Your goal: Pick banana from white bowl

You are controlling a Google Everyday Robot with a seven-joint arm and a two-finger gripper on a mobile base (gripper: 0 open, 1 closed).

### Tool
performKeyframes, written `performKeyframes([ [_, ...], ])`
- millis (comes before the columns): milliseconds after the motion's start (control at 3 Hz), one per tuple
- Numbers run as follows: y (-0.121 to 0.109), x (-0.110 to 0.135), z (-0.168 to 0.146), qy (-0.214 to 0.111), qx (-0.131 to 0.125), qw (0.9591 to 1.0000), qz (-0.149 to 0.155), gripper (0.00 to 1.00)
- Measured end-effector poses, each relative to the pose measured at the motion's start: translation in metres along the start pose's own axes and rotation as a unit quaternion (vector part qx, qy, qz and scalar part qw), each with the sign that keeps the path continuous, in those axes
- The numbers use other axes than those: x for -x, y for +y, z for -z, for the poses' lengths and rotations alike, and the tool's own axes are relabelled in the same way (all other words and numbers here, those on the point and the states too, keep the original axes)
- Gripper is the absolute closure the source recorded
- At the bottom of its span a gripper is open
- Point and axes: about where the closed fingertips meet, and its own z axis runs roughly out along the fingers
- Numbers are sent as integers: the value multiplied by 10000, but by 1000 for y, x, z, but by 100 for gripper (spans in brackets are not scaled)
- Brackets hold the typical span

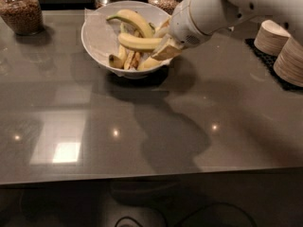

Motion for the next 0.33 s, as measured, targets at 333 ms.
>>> performKeyframes([
  [333,25,8,51,-387,213,9990,-19,100],
])
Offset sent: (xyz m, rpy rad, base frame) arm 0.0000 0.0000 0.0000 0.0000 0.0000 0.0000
